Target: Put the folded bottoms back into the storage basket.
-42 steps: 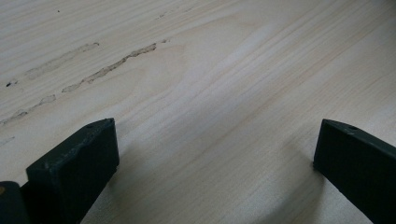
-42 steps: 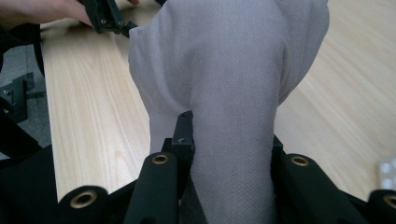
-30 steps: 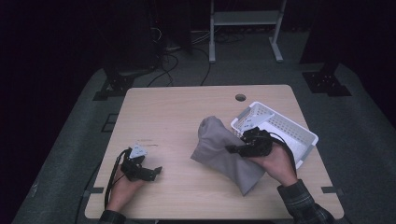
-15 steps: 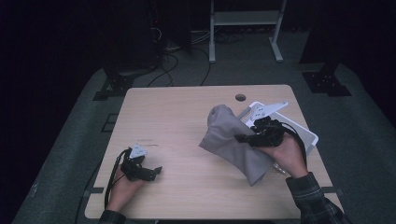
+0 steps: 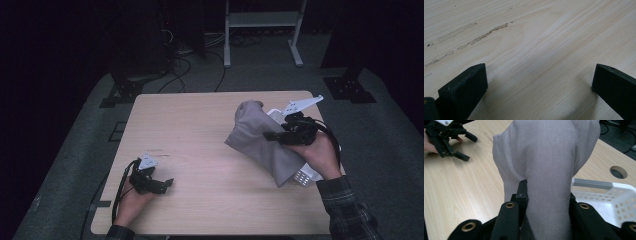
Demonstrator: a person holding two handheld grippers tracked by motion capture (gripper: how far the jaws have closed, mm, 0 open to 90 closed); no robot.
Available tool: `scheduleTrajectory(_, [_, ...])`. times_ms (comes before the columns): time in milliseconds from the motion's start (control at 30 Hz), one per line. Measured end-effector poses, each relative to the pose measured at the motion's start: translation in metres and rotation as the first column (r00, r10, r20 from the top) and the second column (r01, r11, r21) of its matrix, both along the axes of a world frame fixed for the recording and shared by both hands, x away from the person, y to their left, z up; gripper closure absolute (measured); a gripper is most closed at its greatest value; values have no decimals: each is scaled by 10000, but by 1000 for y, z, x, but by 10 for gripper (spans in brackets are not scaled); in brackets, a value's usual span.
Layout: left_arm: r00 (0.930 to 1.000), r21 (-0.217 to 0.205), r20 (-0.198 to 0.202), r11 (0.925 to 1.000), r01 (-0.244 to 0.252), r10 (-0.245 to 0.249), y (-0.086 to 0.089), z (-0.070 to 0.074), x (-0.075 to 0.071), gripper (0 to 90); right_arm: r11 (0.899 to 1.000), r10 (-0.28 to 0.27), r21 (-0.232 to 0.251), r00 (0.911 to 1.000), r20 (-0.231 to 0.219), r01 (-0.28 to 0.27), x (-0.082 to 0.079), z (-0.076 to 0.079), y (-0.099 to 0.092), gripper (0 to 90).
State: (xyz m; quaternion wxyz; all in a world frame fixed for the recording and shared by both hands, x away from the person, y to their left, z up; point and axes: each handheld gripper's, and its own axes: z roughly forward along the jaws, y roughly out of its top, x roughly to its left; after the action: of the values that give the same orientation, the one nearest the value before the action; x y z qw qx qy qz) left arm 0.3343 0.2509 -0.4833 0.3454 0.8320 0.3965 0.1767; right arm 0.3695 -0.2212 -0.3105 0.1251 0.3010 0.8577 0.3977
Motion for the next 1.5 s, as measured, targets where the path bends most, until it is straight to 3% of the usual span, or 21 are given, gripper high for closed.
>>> scheduleTrajectory(667, [10000, -40, -14, 10000, -22, 22, 0, 0, 0, 0, 9950, -905, -426, 9959, -12, 904, 28, 4, -40, 685])
scheduleTrajectory(1267, [10000, -42, 26, 10000, -25, 25, 0, 0, 0, 0, 9881, -1393, -712, 9897, -335, 1367, 53, -22, -69, 684])
scheduleTrajectory(1500, [10000, -6, 22, 10000, -6, 6, 0, 0, 0, 0, 9864, -1454, -871, 9872, -649, 1395, 61, -38, -74, 683])
